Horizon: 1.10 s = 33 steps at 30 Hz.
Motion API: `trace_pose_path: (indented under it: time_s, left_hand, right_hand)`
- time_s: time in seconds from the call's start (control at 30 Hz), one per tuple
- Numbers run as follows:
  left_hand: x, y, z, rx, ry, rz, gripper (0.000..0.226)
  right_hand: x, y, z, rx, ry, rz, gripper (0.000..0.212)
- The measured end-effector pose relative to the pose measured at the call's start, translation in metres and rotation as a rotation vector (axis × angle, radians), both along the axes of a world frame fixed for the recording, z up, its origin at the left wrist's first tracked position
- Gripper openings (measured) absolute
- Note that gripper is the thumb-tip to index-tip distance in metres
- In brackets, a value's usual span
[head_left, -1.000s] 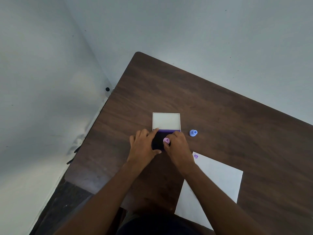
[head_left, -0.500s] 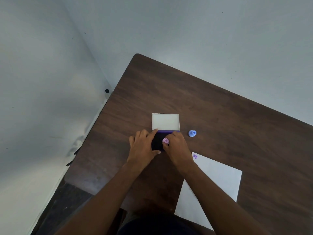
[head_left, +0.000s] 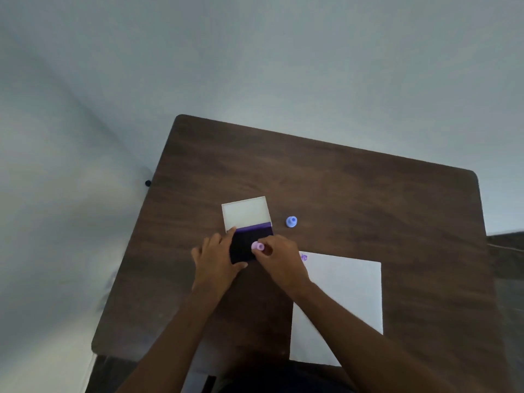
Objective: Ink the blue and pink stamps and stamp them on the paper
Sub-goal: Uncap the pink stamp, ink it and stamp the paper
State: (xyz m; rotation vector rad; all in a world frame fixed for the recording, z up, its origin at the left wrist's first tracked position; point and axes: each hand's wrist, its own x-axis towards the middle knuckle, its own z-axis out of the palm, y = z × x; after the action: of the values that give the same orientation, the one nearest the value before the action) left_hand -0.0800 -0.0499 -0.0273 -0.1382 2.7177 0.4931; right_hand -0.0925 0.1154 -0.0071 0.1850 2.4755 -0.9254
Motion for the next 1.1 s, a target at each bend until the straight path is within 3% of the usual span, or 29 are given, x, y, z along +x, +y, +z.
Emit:
trace_pose_path:
  time_s: [0.13, 0.27, 0.33, 0.43, 0.67, 0.93, 1.1]
  left_hand:
    - [0.001, 0.008, 0.015, 0.059, 0.08, -0.042, 0.084]
    - [0.012, 0.047, 0.033, 0.255, 0.073, -0.366, 0.043]
    - [0.021, 0.071, 0.035, 0.249, 0.037, -0.478, 0.036]
    - [0.033, 0.097, 0.029, 0.175, 0.023, -0.579, 0.045]
    - [0.048, 0.113, 0.012, 0.066, -0.005, -0.664, 0.058]
    - [0.05, 0.113, 0.011, -0.037, -0.034, -0.626, 0.065]
    - [0.053, 0.112, 0.01, -0.06, -0.035, -0.626, 0.064]
  right_hand:
    - [0.033, 0.031, 0.006, -0.12, 0.045, -0.249, 0.025]
    - [0.057, 0.066, 0.005, -0.055, 0.181, -0.385, 0.019]
    - [0.062, 0.081, 0.003, 0.009, 0.175, -0.421, 0.022]
    - [0.065, 0.097, -0.002, 0.087, 0.151, -0.433, 0.028]
    - [0.06, 0.103, -0.012, 0.02, 0.032, -0.481, 0.032]
    - [0.049, 0.104, -0.014, 0.016, -0.121, -0.431, 0.04]
    - [0.047, 0.103, -0.011, 0.037, -0.113, -0.427, 0.04]
